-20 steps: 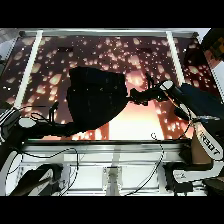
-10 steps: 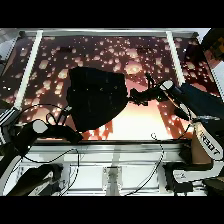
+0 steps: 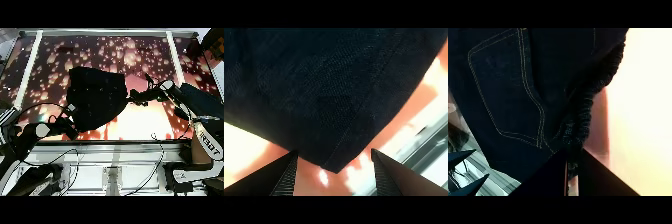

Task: Fold the clothes and pants, and hang the long-sleeved shirts on hangers.

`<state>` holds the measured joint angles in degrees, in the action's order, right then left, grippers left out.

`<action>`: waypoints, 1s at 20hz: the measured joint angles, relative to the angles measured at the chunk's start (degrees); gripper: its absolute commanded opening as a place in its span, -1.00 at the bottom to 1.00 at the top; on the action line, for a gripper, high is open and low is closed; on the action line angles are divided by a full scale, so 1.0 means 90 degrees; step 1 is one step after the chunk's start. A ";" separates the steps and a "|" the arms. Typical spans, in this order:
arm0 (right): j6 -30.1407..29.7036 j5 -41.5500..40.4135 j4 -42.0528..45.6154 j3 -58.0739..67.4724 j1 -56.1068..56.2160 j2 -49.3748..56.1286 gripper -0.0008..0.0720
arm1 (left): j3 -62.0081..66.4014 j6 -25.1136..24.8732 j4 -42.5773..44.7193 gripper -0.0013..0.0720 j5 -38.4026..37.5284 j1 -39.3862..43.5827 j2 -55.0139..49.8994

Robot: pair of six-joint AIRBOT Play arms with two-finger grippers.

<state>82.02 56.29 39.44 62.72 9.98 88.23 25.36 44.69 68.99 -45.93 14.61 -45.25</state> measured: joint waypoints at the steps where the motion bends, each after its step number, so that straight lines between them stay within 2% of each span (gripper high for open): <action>1: 0.0000 0.0002 0.0002 0.0000 0.0000 0.0000 -0.89 | 0.0002 -0.0172 0.0061 0.30 0.0010 0.0097 0.0015; 3: 0.0000 0.0002 0.0002 0.0000 0.0002 0.0000 -0.89 | 0.0002 -0.0410 0.0362 0.15 -0.0141 0.0364 0.0036; 9: 0.0000 0.0010 -0.0010 0.0000 0.0000 0.0000 -0.89 | 0.0002 -0.0670 0.1178 0.15 -0.0556 0.1103 0.0051; 18: -0.0002 0.0102 -0.0019 0.0005 0.0000 0.0000 -0.89 | 0.0002 -0.0733 0.1666 0.10 0.0231 0.1265 -0.0073; 19: -0.0002 0.0112 -0.0022 0.0005 0.0000 0.0000 -0.89 | 0.0002 -0.0733 0.1685 -0.11 0.0255 0.1270 -0.0153; 20: -0.0002 0.0119 -0.0022 0.0005 0.0000 0.0000 -0.89 | 0.0002 -0.0733 0.1693 -0.46 0.0279 0.1270 -0.0238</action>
<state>82.00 57.36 39.24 62.76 9.98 88.23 25.39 38.09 84.23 -43.42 26.04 -47.40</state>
